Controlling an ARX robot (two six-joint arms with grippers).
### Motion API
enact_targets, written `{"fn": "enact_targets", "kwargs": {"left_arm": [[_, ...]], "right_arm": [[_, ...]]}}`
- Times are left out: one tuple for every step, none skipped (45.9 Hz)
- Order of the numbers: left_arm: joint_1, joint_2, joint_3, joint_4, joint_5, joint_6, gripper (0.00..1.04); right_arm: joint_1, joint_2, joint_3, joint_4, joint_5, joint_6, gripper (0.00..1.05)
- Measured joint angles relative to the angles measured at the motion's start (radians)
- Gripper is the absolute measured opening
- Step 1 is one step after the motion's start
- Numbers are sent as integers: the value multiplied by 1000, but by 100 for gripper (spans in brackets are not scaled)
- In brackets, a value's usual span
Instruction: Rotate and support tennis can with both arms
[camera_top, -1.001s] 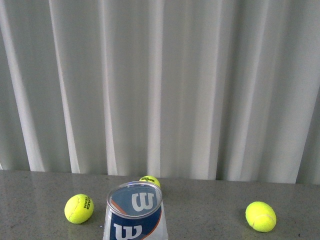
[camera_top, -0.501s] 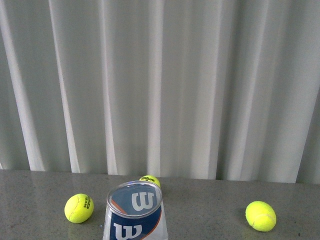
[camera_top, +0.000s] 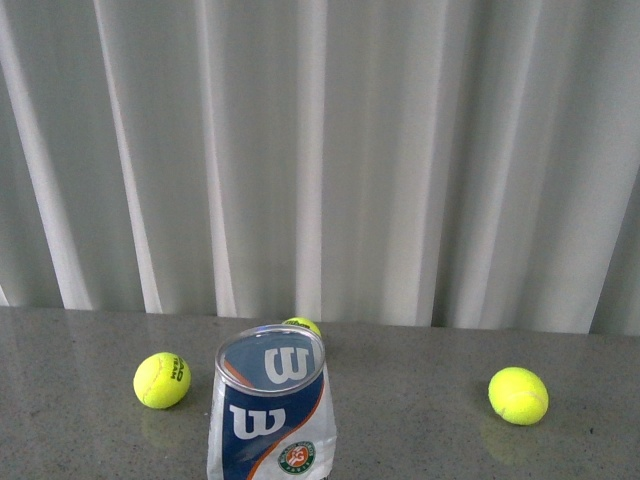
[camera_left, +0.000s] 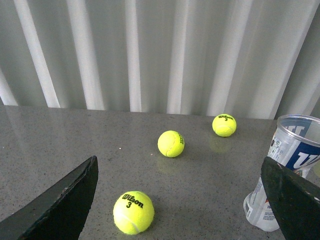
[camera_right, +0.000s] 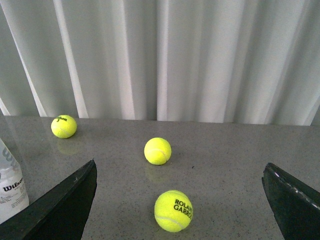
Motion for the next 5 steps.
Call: {"fn": "enact_targets", "kwargs": {"left_arm": [[0, 0, 0, 0, 0, 0, 98], [0, 0, 0, 0, 0, 0, 98], [0, 0, 0, 0, 0, 0, 98], [0, 0, 0, 0, 0, 0, 98], [0, 0, 0, 0, 0, 0, 98]], "right_arm": [[0, 0, 0, 0, 0, 0, 98], [0, 0, 0, 0, 0, 0, 98], [0, 0, 0, 0, 0, 0, 98], [0, 0, 0, 0, 0, 0, 98], [0, 0, 0, 0, 0, 0, 98]]}}
